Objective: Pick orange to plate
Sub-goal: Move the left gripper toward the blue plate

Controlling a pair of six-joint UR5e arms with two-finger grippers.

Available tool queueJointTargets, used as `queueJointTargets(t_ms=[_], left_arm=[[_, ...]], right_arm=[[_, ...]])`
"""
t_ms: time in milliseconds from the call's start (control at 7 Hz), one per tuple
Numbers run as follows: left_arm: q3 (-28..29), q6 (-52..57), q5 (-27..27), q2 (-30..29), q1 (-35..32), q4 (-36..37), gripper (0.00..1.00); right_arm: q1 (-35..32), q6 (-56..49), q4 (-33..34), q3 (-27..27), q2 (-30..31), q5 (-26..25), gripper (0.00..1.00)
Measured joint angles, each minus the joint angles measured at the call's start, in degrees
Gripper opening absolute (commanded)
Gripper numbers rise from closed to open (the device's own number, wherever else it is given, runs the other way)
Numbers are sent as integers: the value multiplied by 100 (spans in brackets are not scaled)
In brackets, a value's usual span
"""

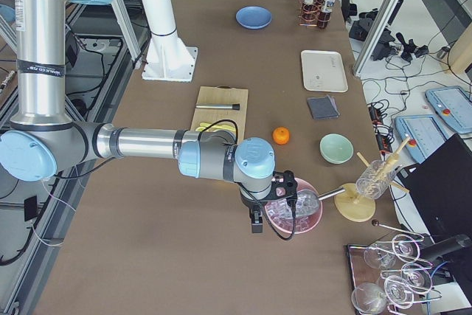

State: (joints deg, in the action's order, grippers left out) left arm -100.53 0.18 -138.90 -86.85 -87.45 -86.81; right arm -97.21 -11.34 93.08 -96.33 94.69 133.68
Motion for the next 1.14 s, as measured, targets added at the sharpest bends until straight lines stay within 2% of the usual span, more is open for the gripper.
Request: queueJointTargets(t_ms=[143, 571, 857, 1143], left_arm=[[2, 3, 2, -107, 0, -66, 98], [349, -3, -104, -131, -1, -1154, 98], [417, 0, -886, -157, -26, -1582, 98], [401, -469, -1187, -162, -22, -2198, 98]], right_arm=[[0, 0, 0, 0, 2, 0, 100], [0, 0, 0, -6, 5, 8, 100], [0, -3, 0, -28, 6, 105, 100], [9, -31, -8, -202, 33, 240, 100]])
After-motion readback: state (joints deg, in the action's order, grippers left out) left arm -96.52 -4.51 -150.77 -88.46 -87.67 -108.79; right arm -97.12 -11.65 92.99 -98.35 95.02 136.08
